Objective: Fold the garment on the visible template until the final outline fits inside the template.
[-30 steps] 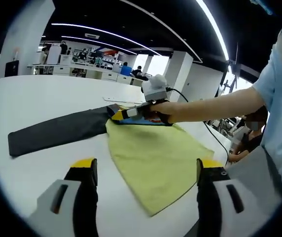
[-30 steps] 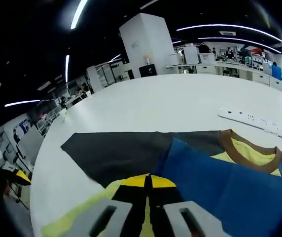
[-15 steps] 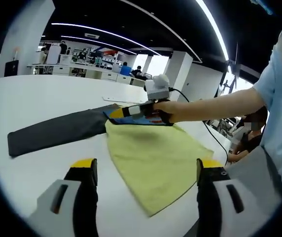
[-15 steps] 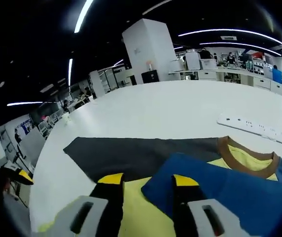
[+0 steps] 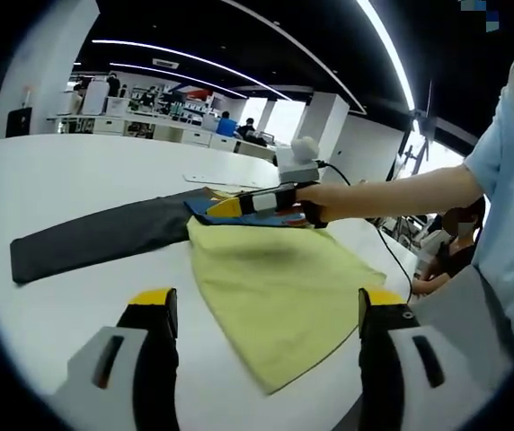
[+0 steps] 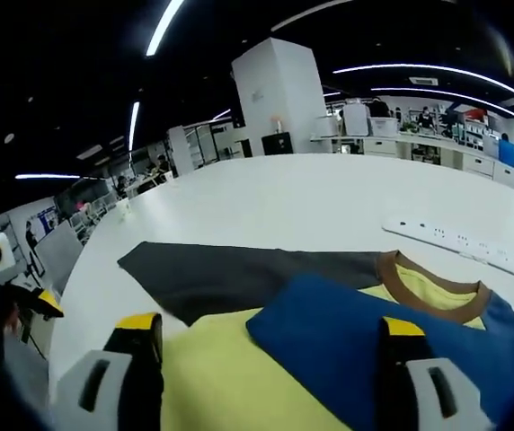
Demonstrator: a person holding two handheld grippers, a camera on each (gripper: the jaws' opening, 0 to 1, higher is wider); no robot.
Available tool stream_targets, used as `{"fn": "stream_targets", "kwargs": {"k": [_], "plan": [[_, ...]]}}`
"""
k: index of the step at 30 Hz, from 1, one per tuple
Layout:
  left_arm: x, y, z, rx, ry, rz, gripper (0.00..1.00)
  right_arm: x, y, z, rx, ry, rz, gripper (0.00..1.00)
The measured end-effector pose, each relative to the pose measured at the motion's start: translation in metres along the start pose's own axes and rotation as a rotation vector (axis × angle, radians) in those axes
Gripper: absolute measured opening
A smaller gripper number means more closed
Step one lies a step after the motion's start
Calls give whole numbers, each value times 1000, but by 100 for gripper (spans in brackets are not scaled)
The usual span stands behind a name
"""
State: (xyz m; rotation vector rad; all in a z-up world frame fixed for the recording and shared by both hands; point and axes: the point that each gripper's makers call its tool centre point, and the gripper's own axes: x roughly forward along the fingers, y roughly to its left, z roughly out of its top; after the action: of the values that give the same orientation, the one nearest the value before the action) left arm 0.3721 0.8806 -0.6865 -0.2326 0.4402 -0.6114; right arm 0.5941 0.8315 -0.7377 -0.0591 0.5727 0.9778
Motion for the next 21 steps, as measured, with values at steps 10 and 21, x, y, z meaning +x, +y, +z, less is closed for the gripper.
{"fn": "stream_targets", "kwargs": {"k": [10, 21], "plan": [[0, -3, -1, 1, 3, -16, 80, -25, -14, -1, 1, 2, -36, 100], [0, -10, 0, -10, 0, -34, 79, -78, -41, -13, -2, 3, -109, 99]]}}
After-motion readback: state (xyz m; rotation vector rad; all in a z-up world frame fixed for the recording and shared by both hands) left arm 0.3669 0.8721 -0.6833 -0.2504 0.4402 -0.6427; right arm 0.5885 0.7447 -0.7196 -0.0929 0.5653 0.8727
